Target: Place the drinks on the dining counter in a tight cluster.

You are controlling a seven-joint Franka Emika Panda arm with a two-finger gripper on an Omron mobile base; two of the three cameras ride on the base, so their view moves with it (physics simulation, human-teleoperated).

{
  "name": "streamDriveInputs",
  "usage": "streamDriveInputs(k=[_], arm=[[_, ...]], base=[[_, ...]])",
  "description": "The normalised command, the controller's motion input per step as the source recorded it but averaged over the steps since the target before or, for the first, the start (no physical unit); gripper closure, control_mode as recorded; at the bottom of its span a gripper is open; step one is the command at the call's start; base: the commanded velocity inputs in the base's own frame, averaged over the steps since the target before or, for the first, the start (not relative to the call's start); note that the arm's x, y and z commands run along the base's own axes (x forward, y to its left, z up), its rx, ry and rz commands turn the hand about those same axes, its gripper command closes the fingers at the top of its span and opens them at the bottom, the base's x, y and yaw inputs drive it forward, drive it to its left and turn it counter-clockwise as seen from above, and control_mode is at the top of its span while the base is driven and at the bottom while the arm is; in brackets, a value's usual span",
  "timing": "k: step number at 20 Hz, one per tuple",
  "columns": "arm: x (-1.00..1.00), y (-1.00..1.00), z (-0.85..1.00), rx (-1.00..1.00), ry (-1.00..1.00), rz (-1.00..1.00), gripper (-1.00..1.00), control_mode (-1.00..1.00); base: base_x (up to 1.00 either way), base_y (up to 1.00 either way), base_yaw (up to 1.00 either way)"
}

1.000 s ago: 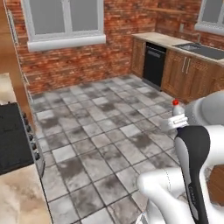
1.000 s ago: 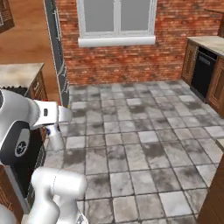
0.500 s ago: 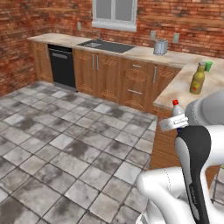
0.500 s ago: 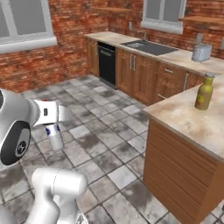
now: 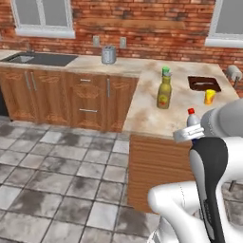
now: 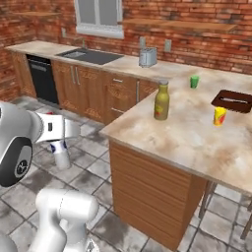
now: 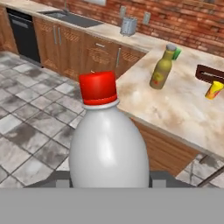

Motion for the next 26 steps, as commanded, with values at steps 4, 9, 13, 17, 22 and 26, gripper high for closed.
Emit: streamDriveInputs(k=[4,9,13,17,22,26], arm=[[0.0,0.0,0.0,0.0,0.0,0.0,1.0,1.0],[0.0,0.0,0.0,0.0,0.0,0.0,1.0,1.0],[0.0,0.0,0.0,0.0,0.0,0.0,1.0,1.0],[0.0,0.0,0.0,0.0,0.0,0.0,1.0,1.0],[0.0,0.0,0.0,0.0,0.0,0.0,1.0,1.0],[0.0,0.0,0.0,0.0,0.0,0.0,1.0,1.0]], base=[[0.98,-0.1,-0.51],[0.66,-0.07,-0.63],[0.55,0.13,-0.49],[0.63,0.46,-0.29],[0.67,0.21,-0.15],[0.44,0.0,0.0]])
